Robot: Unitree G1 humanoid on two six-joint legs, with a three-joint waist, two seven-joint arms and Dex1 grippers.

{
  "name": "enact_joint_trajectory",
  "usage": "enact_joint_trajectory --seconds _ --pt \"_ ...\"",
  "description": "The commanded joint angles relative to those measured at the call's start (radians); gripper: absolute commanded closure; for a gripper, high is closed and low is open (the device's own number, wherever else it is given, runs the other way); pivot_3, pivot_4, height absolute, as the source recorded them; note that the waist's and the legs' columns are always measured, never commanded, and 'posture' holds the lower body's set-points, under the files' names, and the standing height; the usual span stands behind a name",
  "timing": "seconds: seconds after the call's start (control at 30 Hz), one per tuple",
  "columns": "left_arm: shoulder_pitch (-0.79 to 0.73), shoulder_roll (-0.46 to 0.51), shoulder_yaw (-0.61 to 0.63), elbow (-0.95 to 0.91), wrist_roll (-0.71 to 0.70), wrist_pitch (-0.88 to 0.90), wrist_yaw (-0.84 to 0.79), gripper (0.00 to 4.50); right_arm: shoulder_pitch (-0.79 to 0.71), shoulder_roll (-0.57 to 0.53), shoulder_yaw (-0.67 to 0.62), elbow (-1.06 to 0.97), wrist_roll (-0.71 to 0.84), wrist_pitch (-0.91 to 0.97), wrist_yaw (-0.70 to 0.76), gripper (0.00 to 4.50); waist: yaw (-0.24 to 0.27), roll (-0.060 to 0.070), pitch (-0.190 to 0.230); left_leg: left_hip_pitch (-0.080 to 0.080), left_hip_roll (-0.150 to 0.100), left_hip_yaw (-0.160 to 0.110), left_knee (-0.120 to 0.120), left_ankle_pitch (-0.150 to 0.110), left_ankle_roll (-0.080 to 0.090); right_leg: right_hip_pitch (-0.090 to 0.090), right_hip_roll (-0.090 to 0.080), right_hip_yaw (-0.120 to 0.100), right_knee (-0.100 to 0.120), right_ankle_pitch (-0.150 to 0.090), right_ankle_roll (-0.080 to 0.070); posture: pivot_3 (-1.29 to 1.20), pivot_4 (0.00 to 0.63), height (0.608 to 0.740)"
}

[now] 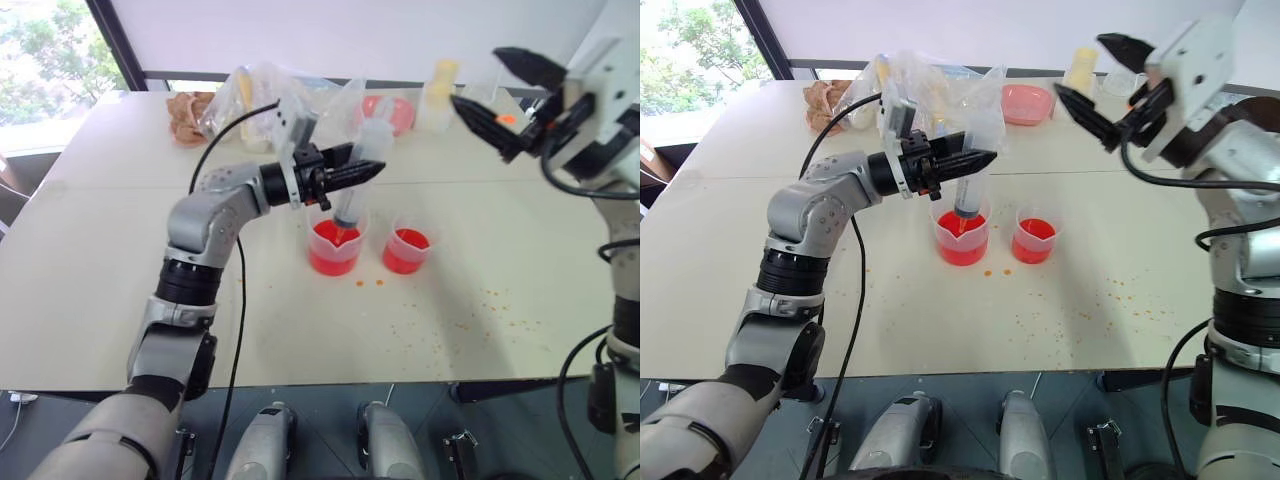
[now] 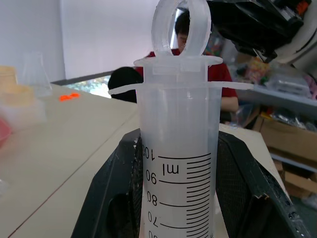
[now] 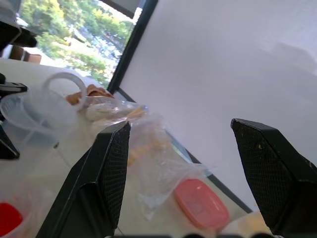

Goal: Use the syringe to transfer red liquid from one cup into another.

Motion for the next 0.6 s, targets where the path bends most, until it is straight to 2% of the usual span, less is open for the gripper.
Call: enact_joint_trajectory --seconds 0.03,0.6 --pt "-0.002 -0.003 -0.012 0.010 0.031 -0.075 -0.021 3.06 -0.035 0.025 0.023 -0.025 -0.020 -0.036 0.013 1.13 0.000 0.000 0.000 0.000 0.000 0.000 0.000 0.000 0.000 0.000 0.000 0.000 0.000 0.000 0.000 0.00 0.150 0.740" --pt "0.049 -0.009 -0.041 -0.036 0.051 -0.109 -0.042 3.06 -0.042 0.107 0.090 0.016 -0.078 -0.072 0.065 1.13 -0.001 0.000 0.000 0.000 0.000 -0.001 0.000 0.000 0.000 0.000 0.001 0.000 0.001 0.000 0.000 0.00 0.150 0.740"
